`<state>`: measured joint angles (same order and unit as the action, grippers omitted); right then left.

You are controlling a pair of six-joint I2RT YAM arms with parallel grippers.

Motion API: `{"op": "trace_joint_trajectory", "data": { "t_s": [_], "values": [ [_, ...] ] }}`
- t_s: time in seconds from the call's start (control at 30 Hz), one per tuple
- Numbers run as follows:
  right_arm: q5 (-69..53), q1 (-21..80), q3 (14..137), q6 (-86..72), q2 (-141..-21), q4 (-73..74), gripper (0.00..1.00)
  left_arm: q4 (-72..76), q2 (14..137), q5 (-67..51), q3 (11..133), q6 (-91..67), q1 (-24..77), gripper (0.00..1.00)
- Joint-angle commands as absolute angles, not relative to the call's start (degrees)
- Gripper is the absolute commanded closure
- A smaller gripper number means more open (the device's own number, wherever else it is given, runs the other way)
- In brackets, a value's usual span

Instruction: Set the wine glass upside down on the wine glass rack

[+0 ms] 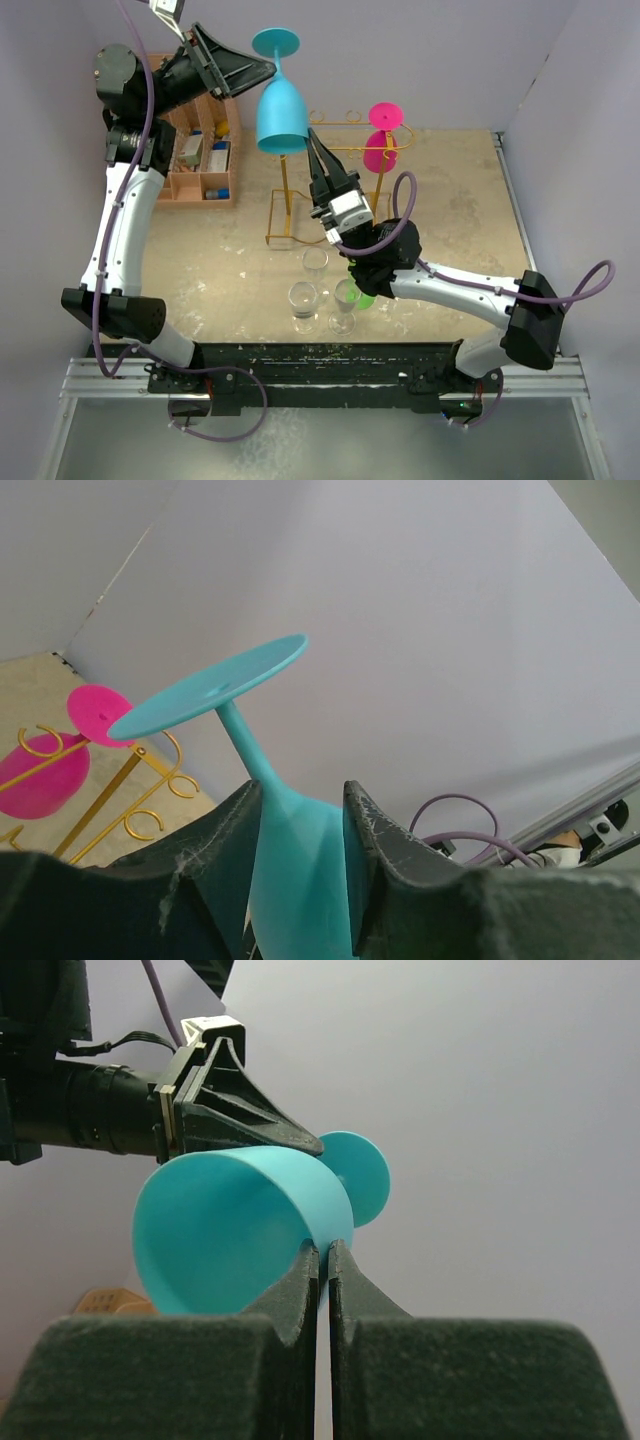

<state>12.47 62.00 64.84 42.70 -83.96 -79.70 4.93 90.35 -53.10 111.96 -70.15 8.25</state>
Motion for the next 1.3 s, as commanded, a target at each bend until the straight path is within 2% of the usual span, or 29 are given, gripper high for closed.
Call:
{"op": "trace_joint_trajectory", "data": {
  "t_s": [0.0,0.13,0.23,0.37,0.47,0.57,0.77,0.9,0.97,1.1,1.17,1.27],
  "values": [
    [7.83,62.61,64.86,42.11,-82.7,-80.67,1.0,6.78,89.5,-57.62,112.8,-68.64,8.87,0.58],
    [6.53,62.58,65.12,41.97,-83.05,-80.67,1.0,6.85,90.15,-59.29,113.25,-69.01,8.96,0.65],
    [4.1,62.63,65.03,42.09,-83.06,-79.86,1.0,6.73,90.72,-60.95,113.21,-70.02,8.96,0.59],
    [2.29,62.64,65.06,42.95,-83.31,-78.92,1.0,7.35,91.42,-62.84,113.07,-71.66,8.96,0.59],
    [3.81,62.45,65.33,43.34,-84.02,-79.57,1.0,8.42,91.11,-62.81,112.53,-72.06,8.96,0.72],
    [5.68,62.11,65.3,43.67,-84.65,-80.22,1.0,9.13,90.47,-62.38,112.25,-71.63,8.96,1.0],
    [5.7,62.0,64.5,43.82,-84.99,-78.21,1.0,8.37,90.32,-62.5,114.04,-67.13,8.88,1.0],
    [4.57,61.99,63.61,43.06,-84.73,-76.17,0.85,2.92,90.69,-61.89,117.22,-60.44,8.85,1.0],
    [4.26,61.98,63.55,42.81,-84.8,-75.78,0.83,2.87,90.65,-61.91,117.58,-59.71,8.88,1.0],
    [3.52,62.0,63.94,42.47,-85.26,-75.18,0.72,3.02,90.74,-61.51,117.81,-59.93,8.88,1.0],
    [3.97,61.96,64.36,42.5,-85.71,-75.71,0.61,2.9,91.08,-61.44,118.1,-60.2,8.88,1.0],
    [6.41,61.97,64.85,43.51,-86.42,-78.83,0.61,2.86,91.11,-61.43,118.04,-60.42,8.88,1.0]
  ]
}}
